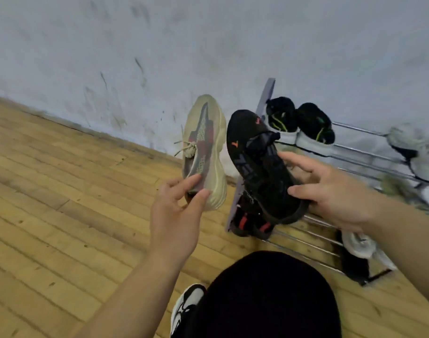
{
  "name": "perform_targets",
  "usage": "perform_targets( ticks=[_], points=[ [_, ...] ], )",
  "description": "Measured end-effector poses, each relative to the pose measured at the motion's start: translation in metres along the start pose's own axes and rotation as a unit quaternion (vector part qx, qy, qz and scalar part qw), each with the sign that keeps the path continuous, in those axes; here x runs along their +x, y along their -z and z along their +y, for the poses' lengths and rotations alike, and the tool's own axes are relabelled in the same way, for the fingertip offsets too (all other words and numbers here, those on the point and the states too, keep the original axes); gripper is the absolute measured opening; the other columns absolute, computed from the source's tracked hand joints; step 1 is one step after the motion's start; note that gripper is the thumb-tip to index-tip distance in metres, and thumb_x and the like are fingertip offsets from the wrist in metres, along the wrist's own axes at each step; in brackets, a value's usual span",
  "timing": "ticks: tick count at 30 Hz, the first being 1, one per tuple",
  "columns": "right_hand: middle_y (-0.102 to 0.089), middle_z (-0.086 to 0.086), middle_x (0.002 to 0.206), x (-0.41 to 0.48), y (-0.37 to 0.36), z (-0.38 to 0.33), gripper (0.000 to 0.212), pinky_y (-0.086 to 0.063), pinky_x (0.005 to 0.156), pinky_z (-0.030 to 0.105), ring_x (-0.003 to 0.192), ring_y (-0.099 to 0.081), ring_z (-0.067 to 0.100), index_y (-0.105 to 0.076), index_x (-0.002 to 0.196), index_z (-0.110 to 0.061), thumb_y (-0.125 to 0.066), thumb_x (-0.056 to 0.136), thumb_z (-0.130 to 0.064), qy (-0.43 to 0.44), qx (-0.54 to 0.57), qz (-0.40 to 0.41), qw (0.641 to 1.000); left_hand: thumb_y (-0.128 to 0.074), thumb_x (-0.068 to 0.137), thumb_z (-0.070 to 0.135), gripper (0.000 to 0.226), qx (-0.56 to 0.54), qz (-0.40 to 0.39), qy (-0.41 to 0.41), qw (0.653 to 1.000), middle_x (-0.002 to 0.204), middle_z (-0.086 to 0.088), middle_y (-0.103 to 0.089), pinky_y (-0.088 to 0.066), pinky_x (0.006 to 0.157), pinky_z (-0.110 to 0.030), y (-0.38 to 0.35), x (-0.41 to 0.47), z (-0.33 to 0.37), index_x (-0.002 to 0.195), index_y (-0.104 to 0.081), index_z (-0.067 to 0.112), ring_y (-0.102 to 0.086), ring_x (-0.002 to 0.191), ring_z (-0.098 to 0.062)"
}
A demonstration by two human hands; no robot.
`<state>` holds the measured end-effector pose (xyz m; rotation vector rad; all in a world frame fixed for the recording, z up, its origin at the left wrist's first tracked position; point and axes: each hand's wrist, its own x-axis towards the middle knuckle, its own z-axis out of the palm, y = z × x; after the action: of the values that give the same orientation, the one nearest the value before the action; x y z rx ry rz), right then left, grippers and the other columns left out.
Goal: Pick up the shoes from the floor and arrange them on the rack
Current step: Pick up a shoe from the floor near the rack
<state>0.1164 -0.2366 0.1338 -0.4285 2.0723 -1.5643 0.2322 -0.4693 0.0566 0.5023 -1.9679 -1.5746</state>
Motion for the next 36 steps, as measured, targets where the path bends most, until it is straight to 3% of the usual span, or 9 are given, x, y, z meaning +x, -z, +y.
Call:
perform_targets(
  ticks=[2, 5, 11, 14, 19, 21, 26, 31, 36],
  points=[
    [-0.074, 0.004, 0.129, -0.028, 0.032, 0.002, 0.073, -0.058, 0.093, 0.039, 0.118, -0.071, 0.024, -0.053, 0.147, -0.035, -0.046, 0.097, 0.018, 0.027, 0.045, 0.035, 0.998, -0.074, 0.091, 0.034, 0.031, 0.02, -0.028, -0.042, 0.999, 0.116, 0.017, -0.059, -0.04, 0.081, 0.002, -0.022, -0.002, 0.027, 0.121, -0.072, 0.039, -0.056, 0.106, 0.01],
    [-0.073, 0.012, 0.128, -0.07, 0.072, 0.014, 0.074, -0.062, 0.084, 0.036, 0.116, -0.071, 0.031, -0.057, 0.143, -0.034, -0.042, 0.096, 0.021, 0.062, 0.114, 0.083, 0.988, -0.076, 0.09, 0.026, 0.032, 0.02, -0.069, -0.104, 0.992, 0.111, 0.016, -0.057, -0.041, 0.079, 0.001, -0.056, -0.008, 0.066, 0.121, -0.073, 0.033, -0.055, 0.099, 0.016],
    [-0.07, 0.009, 0.134, -0.144, 0.159, 0.054, 0.072, -0.057, 0.093, 0.051, 0.119, -0.07, 0.031, -0.064, 0.138, -0.033, -0.049, 0.089, 0.018, 0.037, 0.146, 0.139, 0.979, -0.074, 0.091, 0.032, 0.035, 0.053, -0.146, -0.203, 0.967, 0.111, 0.023, -0.054, -0.051, 0.089, -0.017, -0.122, -0.011, 0.122, 0.126, -0.071, 0.034, -0.057, 0.104, 0.007],
    [-0.069, 0.017, 0.134, -0.164, 0.189, 0.073, 0.074, -0.05, 0.102, 0.054, 0.122, -0.067, 0.037, -0.07, 0.133, -0.03, -0.046, 0.086, 0.022, -0.006, 0.168, 0.123, 0.978, -0.074, 0.092, 0.029, 0.038, 0.075, -0.171, -0.233, 0.954, 0.112, 0.023, -0.052, -0.043, 0.09, -0.005, -0.159, -0.011, 0.139, 0.13, -0.069, 0.029, -0.051, 0.107, 0.012],
    [-0.07, 0.021, 0.13, -0.172, 0.216, 0.11, 0.074, -0.059, 0.09, 0.041, 0.12, -0.068, 0.039, -0.059, 0.142, -0.019, -0.046, 0.085, 0.026, -0.083, 0.189, 0.104, 0.973, -0.072, 0.094, 0.031, 0.039, 0.093, -0.205, -0.229, 0.947, 0.112, 0.022, -0.052, -0.035, 0.082, 0.003, -0.211, -0.016, 0.137, 0.133, -0.069, 0.027, -0.051, 0.103, 0.016],
    [-0.07, 0.021, 0.13, -0.169, 0.223, 0.124, 0.076, -0.059, 0.091, 0.043, 0.12, -0.068, 0.039, -0.061, 0.141, -0.017, -0.052, 0.079, 0.025, -0.117, 0.195, 0.096, 0.969, -0.072, 0.093, 0.034, 0.038, 0.109, -0.207, -0.216, 0.948, 0.111, 0.021, -0.053, -0.034, 0.081, 0.004, -0.218, -0.021, 0.128, 0.131, -0.07, 0.029, -0.053, 0.102, 0.012],
    [-0.067, 0.019, 0.133, -0.153, 0.225, 0.156, 0.07, -0.044, 0.111, 0.06, 0.122, -0.066, 0.042, -0.075, 0.127, -0.025, -0.052, 0.078, 0.019, -0.222, 0.144, 0.072, 0.962, -0.07, 0.093, 0.038, 0.034, 0.124, -0.21, -0.197, 0.949, 0.113, 0.017, -0.055, -0.034, 0.081, 0.001, -0.217, -0.031, 0.116, 0.127, -0.071, 0.032, -0.053, 0.104, 0.002],
    [-0.058, 0.012, 0.143, -0.142, 0.229, 0.183, 0.068, -0.043, 0.111, 0.061, 0.132, -0.055, 0.042, -0.077, 0.122, -0.031, -0.047, 0.087, 0.019, -0.309, 0.114, 0.043, 0.943, -0.072, 0.092, 0.037, 0.034, 0.126, -0.218, -0.197, 0.948, 0.109, 0.019, -0.055, -0.034, 0.082, 0.001, -0.213, -0.03, 0.114, 0.125, -0.071, 0.035, -0.051, 0.104, 0.01],
    [-0.055, 0.012, 0.144, -0.134, 0.232, 0.184, 0.067, -0.05, 0.106, 0.057, 0.131, -0.057, 0.042, -0.07, 0.132, -0.031, -0.05, 0.089, 0.016, -0.308, 0.143, 0.052, 0.939, -0.073, 0.09, 0.037, 0.033, 0.125, -0.25, -0.199, 0.939, 0.107, 0.02, -0.057, -0.039, 0.087, -0.006, -0.205, -0.034, 0.111, 0.123, -0.072, 0.035, -0.052, 0.104, 0.007]
  ],
)
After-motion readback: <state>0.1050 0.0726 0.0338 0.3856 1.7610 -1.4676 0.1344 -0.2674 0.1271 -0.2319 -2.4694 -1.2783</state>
